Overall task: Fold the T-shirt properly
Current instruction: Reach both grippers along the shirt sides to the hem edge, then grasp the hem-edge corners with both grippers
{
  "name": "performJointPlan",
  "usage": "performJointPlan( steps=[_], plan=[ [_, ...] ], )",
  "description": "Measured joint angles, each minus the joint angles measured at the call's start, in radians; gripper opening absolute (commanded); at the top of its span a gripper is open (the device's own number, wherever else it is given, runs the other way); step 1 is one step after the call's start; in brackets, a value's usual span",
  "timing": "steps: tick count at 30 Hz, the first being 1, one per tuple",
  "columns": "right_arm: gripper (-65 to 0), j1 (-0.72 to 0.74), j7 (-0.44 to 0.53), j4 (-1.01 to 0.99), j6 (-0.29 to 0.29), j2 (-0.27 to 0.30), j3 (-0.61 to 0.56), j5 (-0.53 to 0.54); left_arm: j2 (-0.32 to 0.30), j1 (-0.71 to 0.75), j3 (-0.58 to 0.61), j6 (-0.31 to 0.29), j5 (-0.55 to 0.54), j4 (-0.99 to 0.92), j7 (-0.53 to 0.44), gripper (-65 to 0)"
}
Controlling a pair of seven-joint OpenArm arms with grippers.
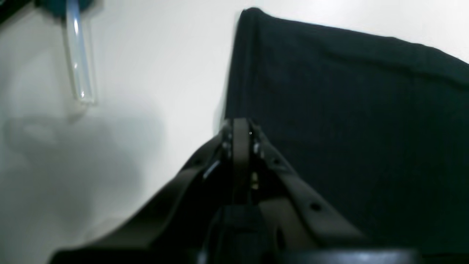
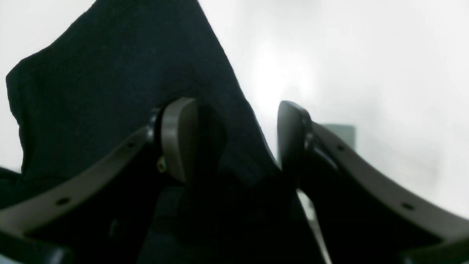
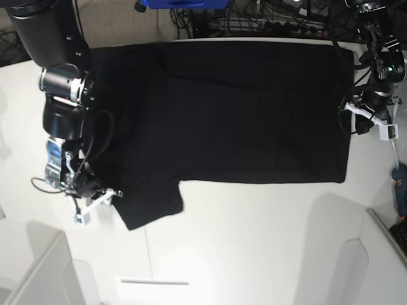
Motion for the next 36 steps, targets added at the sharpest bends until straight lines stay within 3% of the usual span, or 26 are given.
performJointPlan(
  steps=[4, 9, 10, 15, 17, 26, 31, 36],
  plan=[
    [-34.8, -0.005, 0.024, 0.003, 0.000, -0.007, -0.098, 0.013, 0.002, -0.014, 0.001, 0.000, 0.000, -0.003, 0.003, -65.0],
    [-48.6, -0.008, 0.043, 0.002, 0.001, -0.013, -0.099, 0.016, 0.001, -0.028, 0.001, 0.000, 0.000, -0.003, 0.005, -65.0],
    [-50.7, -0.010, 0.046, 0.001, 0.001, -0.012, -0.099, 0.016, 0.002, -0.036, 0.001, 0.000, 0.002, -0.005, 0.007, -61.2],
    [-60.0, -0.011, 0.044, 0.000, 0.001, -0.012, -0.099, 0.015, 0.000, -0.115, -0.003, 0.000, 0.006, -0.094, 0.003, -24.0],
    [-65.0, -0.013, 0.044, 0.000, 0.001, -0.012, -0.099, 0.016, 0.000, -0.161, -0.005, 0.001, 0.005, -0.150, 0.002, -16.6],
    [-65.0, -0.015, 0.056, 0.000, 0.000, -0.013, -0.103, 0.018, -0.029, -0.394, 0.001, 0.005, 0.010, -0.416, -0.001, -15.8],
    [-65.0, -0.016, 0.058, 0.000, 0.000, -0.014, -0.104, 0.017, -0.053, -0.541, 0.130, 0.002, 0.178, -0.586, 0.003, -16.0],
    [-65.0, -0.015, 0.058, 0.000, 0.000, -0.014, -0.104, 0.019, -0.038, -0.624, 0.143, -0.003, 0.201, -0.664, -0.008, -16.3]
  ],
)
